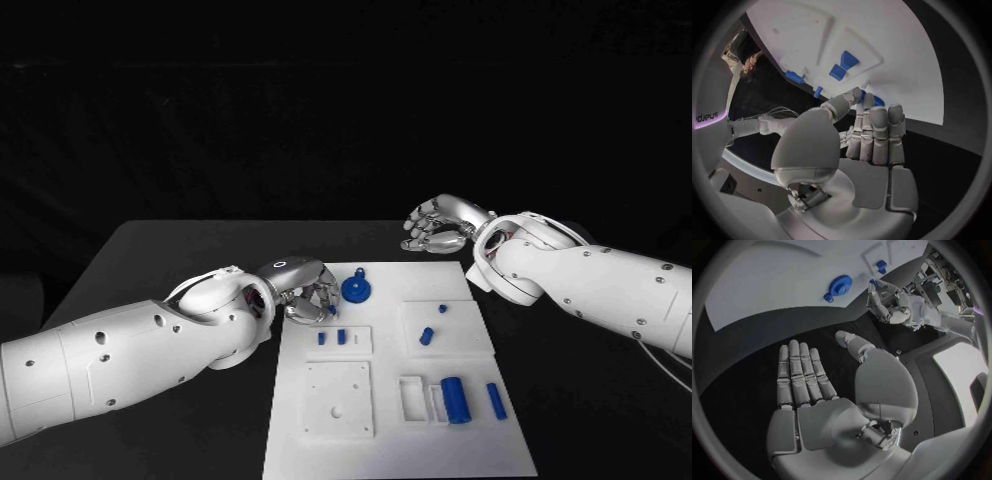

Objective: Assemble the parts on the task board

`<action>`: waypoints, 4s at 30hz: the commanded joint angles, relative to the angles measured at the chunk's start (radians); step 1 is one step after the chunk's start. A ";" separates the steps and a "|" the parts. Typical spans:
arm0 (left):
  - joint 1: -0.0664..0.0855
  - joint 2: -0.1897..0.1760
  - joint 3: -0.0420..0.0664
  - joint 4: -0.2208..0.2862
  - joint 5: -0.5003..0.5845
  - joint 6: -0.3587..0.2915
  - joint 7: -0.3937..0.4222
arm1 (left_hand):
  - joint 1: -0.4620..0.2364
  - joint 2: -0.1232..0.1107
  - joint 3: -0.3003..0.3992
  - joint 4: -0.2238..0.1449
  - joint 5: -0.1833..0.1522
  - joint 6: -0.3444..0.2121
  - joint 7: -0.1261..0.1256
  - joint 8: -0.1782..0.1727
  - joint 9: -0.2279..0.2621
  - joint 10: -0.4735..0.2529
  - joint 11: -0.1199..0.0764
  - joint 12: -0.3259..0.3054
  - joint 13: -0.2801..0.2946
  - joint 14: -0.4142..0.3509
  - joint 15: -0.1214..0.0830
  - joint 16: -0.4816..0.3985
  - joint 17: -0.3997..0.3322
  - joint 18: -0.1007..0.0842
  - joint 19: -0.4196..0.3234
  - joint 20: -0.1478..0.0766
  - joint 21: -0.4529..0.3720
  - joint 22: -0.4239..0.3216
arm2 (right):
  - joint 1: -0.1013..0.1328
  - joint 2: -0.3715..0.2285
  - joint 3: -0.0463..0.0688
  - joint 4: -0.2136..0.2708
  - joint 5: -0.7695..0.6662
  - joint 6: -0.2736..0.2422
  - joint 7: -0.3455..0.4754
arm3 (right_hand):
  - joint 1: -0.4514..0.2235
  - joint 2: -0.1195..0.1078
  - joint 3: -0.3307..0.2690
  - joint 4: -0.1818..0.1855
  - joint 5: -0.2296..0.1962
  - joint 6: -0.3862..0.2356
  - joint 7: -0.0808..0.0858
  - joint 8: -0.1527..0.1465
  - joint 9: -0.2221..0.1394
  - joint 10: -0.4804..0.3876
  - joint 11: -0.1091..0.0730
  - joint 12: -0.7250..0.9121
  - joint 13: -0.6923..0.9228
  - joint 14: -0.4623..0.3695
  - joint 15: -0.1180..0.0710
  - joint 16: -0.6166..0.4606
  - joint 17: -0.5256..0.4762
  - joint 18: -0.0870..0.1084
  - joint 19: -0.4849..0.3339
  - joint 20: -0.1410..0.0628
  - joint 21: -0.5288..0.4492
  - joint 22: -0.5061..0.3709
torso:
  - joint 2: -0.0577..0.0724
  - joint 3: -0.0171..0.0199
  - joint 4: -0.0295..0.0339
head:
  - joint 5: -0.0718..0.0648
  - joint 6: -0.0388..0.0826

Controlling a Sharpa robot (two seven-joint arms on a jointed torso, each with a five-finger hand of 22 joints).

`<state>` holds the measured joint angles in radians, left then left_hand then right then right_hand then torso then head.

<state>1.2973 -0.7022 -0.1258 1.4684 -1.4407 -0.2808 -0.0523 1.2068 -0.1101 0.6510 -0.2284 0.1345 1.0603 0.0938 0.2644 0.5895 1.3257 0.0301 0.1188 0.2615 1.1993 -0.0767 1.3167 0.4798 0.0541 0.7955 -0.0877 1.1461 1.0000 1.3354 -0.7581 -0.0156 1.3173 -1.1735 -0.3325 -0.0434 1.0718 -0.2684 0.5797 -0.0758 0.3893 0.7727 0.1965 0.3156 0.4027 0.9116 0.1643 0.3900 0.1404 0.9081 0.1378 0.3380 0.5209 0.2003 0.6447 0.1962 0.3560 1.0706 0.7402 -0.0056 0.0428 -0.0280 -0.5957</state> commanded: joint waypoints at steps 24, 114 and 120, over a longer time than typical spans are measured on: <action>0.000 0.020 -0.001 -0.021 -0.017 0.023 0.010 | -0.002 0.005 0.006 -0.004 0.003 0.007 0.003 0.006 0.000 0.008 0.003 -0.001 0.001 0.001 -0.002 0.005 -0.003 0.020 0.008 -0.085 0.005 0.002 | -0.001 0.000 0.000 0.002 -0.002 0.002 0.011 | 0.008 0.002 -0.005 0.002 0.006 0.001 0.014 0.006 -0.001 0.007 -0.001 -0.004 -0.004 0.008 0.003 -0.007 -0.002 -0.008 -0.008 -0.002 -0.005 0.003 | 0.001 0.0019 -0.0018 | 0.003 -0.005; 0.000 0.033 -0.016 -0.027 -0.046 0.064 -0.044 | 0.024 -0.076 0.008 0.005 -0.051 -0.148 0.033 -0.062 -0.040 -0.036 0.028 -0.047 -0.004 -0.050 0.022 0.006 -0.020 0.021 -0.023 -0.063 -0.002 0.023 | -0.003 0.000 0.000 -0.001 -0.002 -0.001 0.015 | 0.010 0.002 -0.007 0.000 0.009 0.000 0.014 0.006 -0.003 0.009 -0.001 -0.007 -0.015 0.008 0.004 -0.010 -0.008 -0.007 -0.009 -0.001 -0.011 0.007 | 0.001 0.0006 -0.0016 | 0.000 -0.010; 0.000 0.025 -0.015 -0.025 -0.047 0.054 -0.049 | 0.031 -0.083 0.009 0.008 -0.049 -0.173 0.033 -0.069 -0.044 -0.034 0.027 -0.046 -0.001 -0.048 0.021 0.007 -0.023 0.022 -0.020 -0.064 -0.003 0.024 | -0.004 -0.001 0.000 -0.002 -0.002 0.007 0.012 | 0.011 0.002 -0.007 -0.001 0.008 -0.001 0.015 0.006 -0.004 0.007 0.000 -0.009 -0.018 0.006 0.005 -0.011 -0.009 -0.008 -0.011 -0.001 -0.013 0.008 | 0.001 0.0005 -0.0020 | 0.001 -0.013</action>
<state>1.2972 -0.6764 -0.1417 1.4397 -1.4825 -0.2081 -0.0951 1.2390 -0.1839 0.6579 -0.2267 0.0859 0.8964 0.1265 0.2004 0.5466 1.2950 0.0606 0.0762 0.2587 1.1553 -0.0552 1.3166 0.4581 0.0692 0.7772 -0.0875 1.1499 1.0229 1.3325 -0.7584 -0.0156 1.3151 -1.1735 -0.3329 -0.0395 1.0718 -0.2684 0.5797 -0.0758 0.3929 0.7728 0.1964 0.3156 0.4002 0.9151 0.1607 0.3860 0.1240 0.9111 0.1406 0.3311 0.5128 0.2004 0.6406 0.1931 0.3483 1.0772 0.7408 -0.0049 0.0411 -0.0290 -0.6054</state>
